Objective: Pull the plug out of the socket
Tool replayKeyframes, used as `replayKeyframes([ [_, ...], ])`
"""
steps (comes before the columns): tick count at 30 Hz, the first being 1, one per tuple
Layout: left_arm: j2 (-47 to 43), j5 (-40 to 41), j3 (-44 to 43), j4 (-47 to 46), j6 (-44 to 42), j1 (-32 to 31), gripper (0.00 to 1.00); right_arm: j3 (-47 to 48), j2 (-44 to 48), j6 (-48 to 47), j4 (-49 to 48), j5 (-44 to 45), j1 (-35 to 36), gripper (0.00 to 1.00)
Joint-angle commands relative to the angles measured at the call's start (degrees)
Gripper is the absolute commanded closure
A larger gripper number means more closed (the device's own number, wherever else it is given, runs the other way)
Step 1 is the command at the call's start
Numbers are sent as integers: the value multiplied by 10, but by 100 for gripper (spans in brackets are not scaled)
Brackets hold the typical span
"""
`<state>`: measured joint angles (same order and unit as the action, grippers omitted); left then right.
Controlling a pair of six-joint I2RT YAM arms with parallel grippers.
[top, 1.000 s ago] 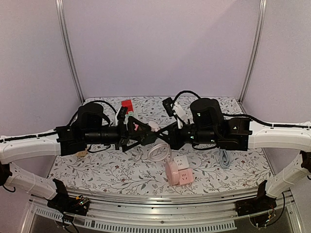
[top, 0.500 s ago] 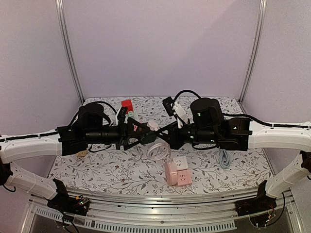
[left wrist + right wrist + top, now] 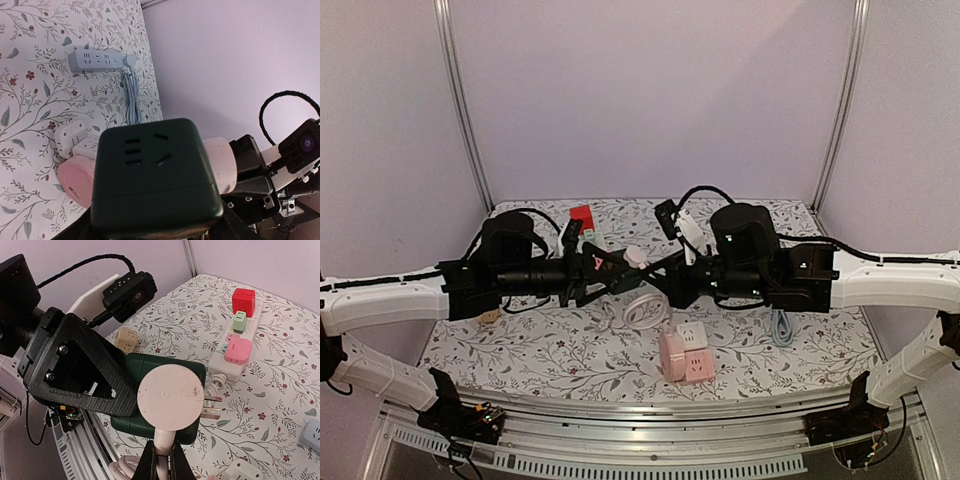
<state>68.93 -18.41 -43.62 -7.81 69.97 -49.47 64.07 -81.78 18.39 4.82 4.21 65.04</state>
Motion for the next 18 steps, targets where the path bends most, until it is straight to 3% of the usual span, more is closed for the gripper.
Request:
replayKeyframes([
  [1, 6, 19, 13, 31, -42, 6, 53, 9, 29, 28, -58, 33, 7, 100],
  [11, 13, 83, -5, 164, -134, 5, 62, 32, 31, 70, -57, 15, 7, 100],
  [18, 10, 95, -9, 174, -139, 5, 63, 32, 28, 72, -56, 15, 6, 100],
])
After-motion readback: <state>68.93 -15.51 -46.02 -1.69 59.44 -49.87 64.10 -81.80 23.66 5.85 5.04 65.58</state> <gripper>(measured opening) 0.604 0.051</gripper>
